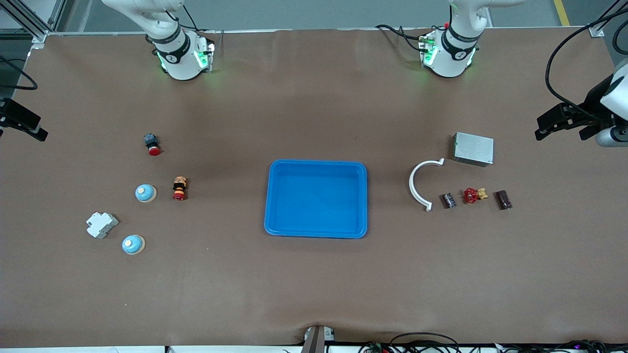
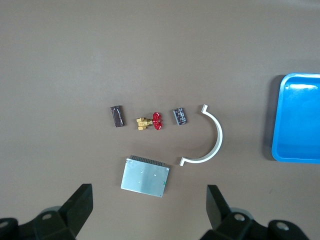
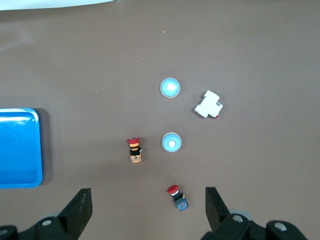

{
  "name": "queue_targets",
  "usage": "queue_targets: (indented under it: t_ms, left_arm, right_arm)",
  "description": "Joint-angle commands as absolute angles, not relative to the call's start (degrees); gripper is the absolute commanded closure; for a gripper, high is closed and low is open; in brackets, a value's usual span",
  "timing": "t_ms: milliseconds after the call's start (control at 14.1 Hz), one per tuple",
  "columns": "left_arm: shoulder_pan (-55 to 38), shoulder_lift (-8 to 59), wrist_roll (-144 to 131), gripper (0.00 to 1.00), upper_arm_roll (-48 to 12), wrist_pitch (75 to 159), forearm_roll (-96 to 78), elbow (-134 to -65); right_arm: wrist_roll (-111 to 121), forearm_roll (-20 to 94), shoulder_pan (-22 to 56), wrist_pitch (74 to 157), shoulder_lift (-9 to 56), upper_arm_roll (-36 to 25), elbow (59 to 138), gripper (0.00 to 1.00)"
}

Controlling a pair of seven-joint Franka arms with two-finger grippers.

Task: Place electrolytic capacitor and blue bell in tray
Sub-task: 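Move the left gripper toward the black capacitors beside the brass valve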

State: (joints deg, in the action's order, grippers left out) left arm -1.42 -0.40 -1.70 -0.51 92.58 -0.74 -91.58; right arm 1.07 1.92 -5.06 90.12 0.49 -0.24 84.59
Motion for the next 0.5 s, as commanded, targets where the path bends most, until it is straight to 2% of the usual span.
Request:
queue_targets:
  t_ms: [0, 425]
  left_arm:
    - [-1.23, -0.26, -0.79, 0.00, -0.62, 92.99, -0.09, -91.41]
    - [-0.27, 1.31, -0.70, 0.00, -0.09, 92.99, 0.17, -90.88]
  right_arm:
    - [0.35, 2.29, -5.01, 90.09, -0.53, 0.00, 85.52, 0.00]
    - [0.35, 1.41, -5.27, 90.88, -0.26, 0.00, 85.43, 0.00]
